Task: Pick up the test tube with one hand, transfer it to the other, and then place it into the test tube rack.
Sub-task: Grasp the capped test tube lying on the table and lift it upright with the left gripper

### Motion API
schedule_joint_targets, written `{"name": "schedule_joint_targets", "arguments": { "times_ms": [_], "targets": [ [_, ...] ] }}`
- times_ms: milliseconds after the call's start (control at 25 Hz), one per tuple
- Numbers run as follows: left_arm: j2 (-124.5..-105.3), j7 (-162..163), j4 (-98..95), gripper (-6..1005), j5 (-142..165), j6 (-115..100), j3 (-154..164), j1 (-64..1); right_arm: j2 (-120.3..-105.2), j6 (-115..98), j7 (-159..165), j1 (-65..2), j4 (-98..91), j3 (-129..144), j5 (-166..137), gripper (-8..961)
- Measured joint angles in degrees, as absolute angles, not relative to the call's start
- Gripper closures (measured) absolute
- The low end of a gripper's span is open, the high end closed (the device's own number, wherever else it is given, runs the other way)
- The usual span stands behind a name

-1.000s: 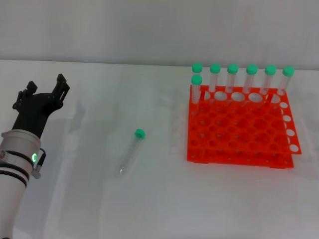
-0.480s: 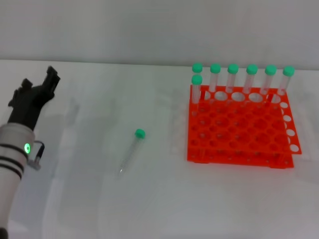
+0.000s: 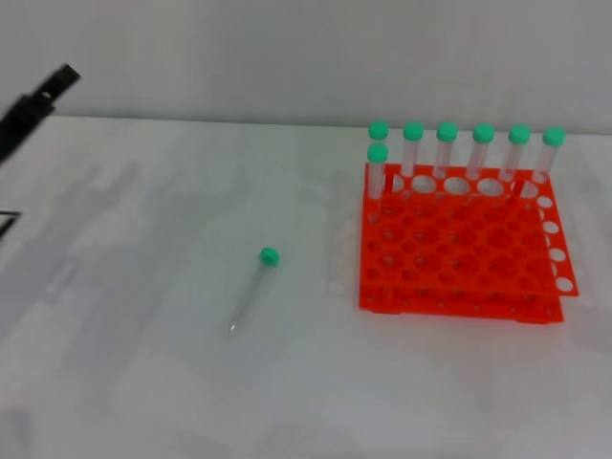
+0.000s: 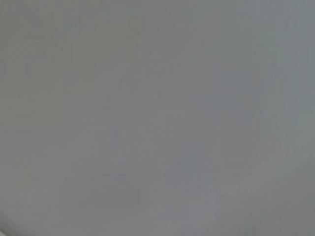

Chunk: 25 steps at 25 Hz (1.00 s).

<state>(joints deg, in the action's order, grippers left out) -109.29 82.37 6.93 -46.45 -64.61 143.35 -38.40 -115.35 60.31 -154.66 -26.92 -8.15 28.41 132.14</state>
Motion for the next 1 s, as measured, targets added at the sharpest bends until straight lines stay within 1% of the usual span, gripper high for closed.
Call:
{"name": "schedule_joint_targets", "arguments": {
  "times_ms": [240,360,440,600,840,920,960,1000],
  "targets": [
    [-108.14,105.2,23.5,172,-40.03,-71.14,160.54,-44.02,-115.44,60.6,-155.62,-27.39,-8.18,28.38,132.22,94],
    [-107.71,111.49,28.92,172,-31.89,-74.16,163.48,-47.32,-115.47,60.71,-156.78,-27.58,-8.18,28.27,132.29,94],
    [-107.66,116.87,33.06,172,-21.35,-76.51,163.38,-50.81,-115.48,60.72,-156.97,-27.69,-8.18,28.27,132.31,94],
    [-107.58,123.41,36.45,172,-6.08,-79.61,163.31,-56.79,-115.49,60.72,-157.05,-27.78,-8.06,28.29,132.33,94],
    [-107.94,127.85,37.09,173,7.12,-83.1,163.25,-64.74,-115.53,60.45,-157.06,-27.81,-7.75,28.3,132.36,94],
    [-107.97,128.52,36.99,173,8.85,-83.18,163.24,-65.6,-115.58,60.43,-157.06,-27.82,-7.69,28.3,132.36,94],
    [-108.29,130.7,36.78,173,14.99,-83.29,163.21,-68.22,-115.6,60.43,-157.06,-27.84,-7.67,28.3,132.36,95],
    [-108.35,130.9,36.78,173,15.62,-83.29,163.2,-68.47,-115.63,60.42,-157.06,-27.85,-7.64,28.3,132.37,95]
  ]
}}
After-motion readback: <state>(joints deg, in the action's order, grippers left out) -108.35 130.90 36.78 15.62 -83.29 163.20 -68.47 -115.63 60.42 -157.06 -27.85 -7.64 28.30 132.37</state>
